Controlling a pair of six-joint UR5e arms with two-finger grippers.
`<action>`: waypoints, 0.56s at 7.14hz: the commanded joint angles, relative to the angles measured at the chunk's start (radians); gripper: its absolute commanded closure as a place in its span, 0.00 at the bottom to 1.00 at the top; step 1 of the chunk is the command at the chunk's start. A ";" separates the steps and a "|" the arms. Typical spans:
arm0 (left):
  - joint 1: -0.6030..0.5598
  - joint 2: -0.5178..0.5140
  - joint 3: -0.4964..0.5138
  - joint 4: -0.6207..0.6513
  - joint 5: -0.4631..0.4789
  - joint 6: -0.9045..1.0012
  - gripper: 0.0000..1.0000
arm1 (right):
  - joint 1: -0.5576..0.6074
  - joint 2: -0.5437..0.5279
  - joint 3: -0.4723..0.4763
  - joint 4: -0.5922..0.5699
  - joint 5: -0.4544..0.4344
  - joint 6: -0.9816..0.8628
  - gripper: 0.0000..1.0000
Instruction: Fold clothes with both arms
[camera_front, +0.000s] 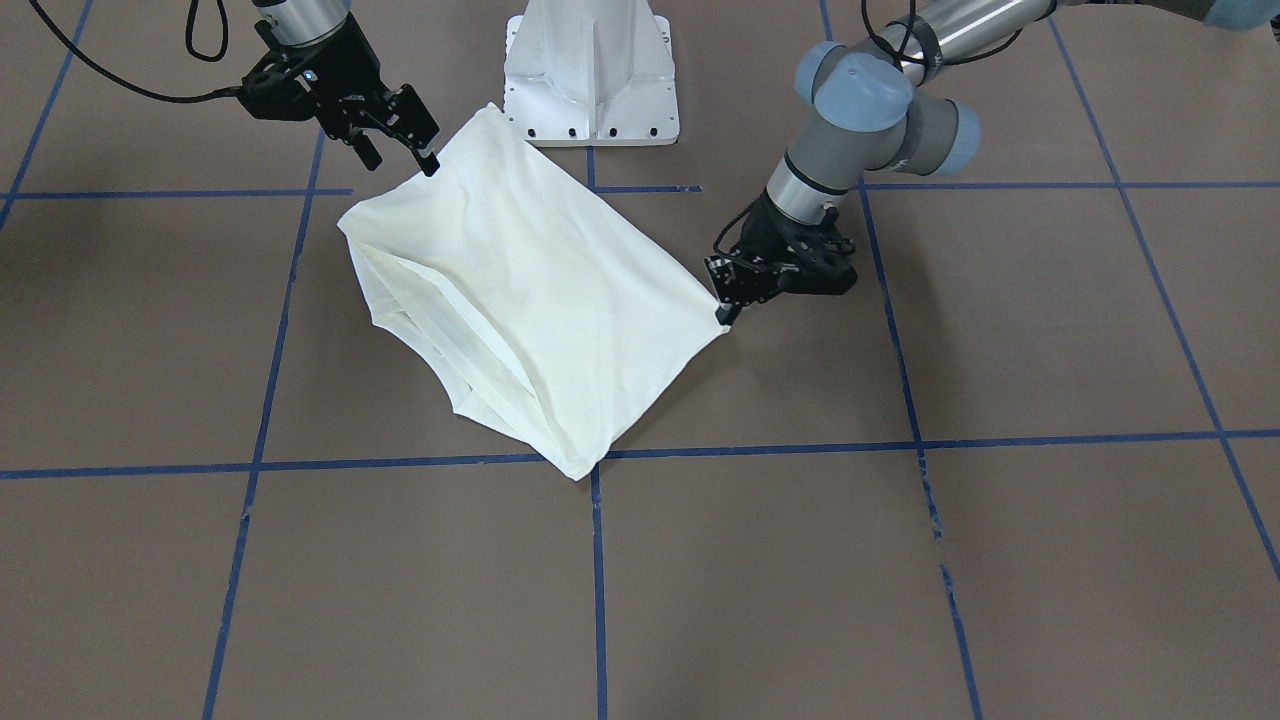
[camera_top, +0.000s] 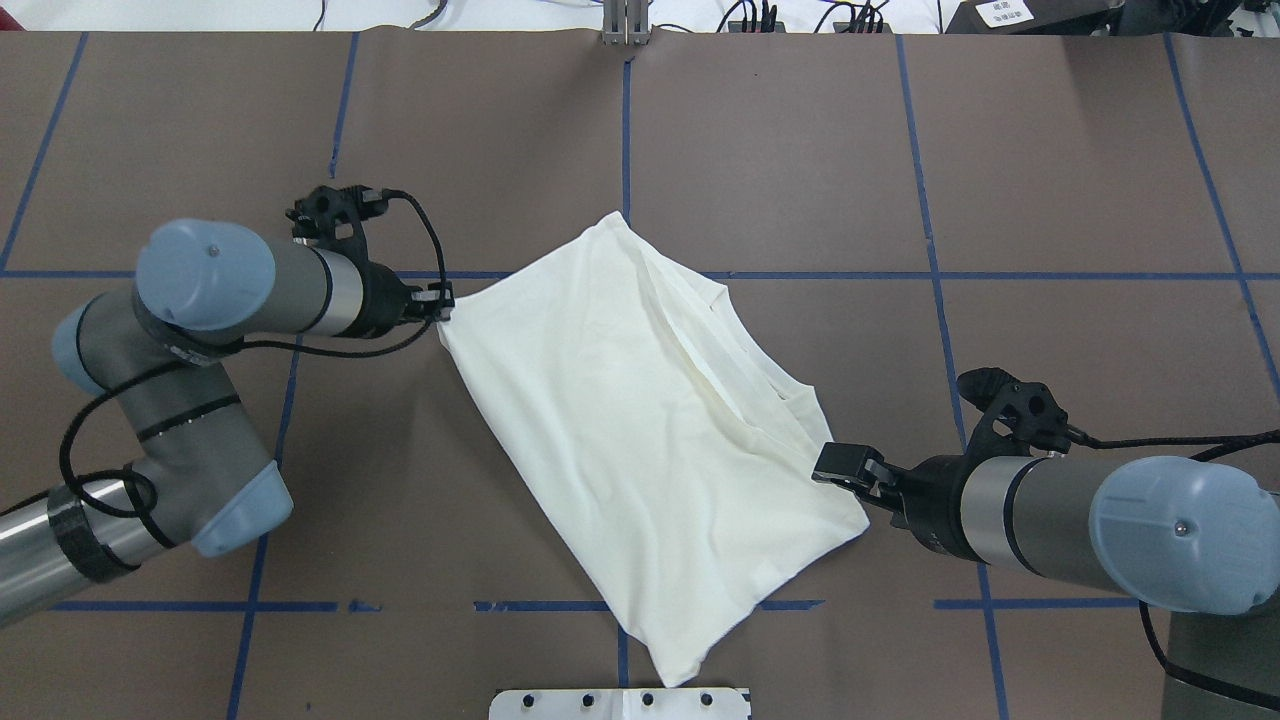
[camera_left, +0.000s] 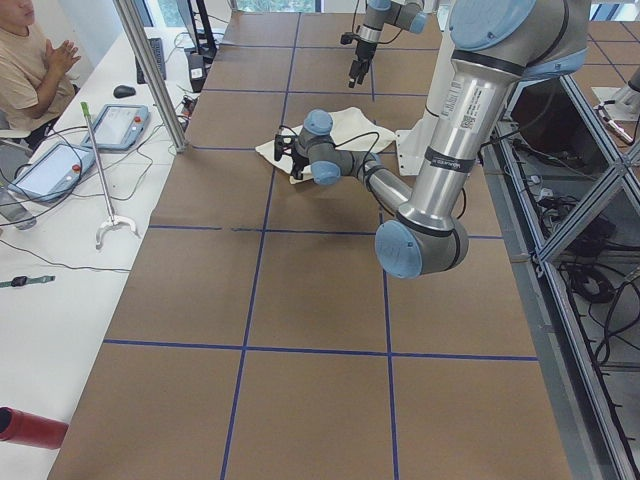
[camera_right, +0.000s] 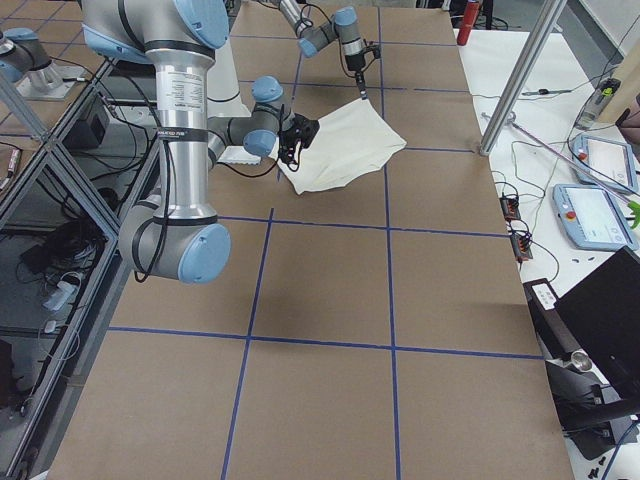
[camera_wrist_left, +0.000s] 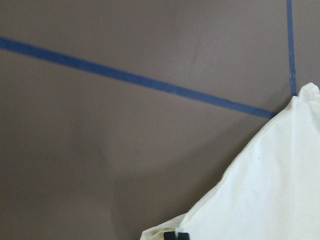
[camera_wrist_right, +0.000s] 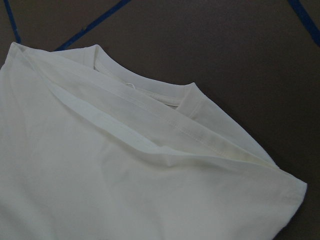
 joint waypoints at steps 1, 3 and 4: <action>-0.139 -0.191 0.282 -0.091 -0.065 0.099 1.00 | 0.009 0.003 0.000 0.000 0.001 0.000 0.00; -0.175 -0.366 0.590 -0.228 -0.061 0.122 1.00 | 0.009 0.064 -0.038 -0.005 -0.011 0.001 0.00; -0.182 -0.371 0.583 -0.233 -0.064 0.119 0.67 | 0.017 0.145 -0.109 -0.014 -0.016 0.001 0.00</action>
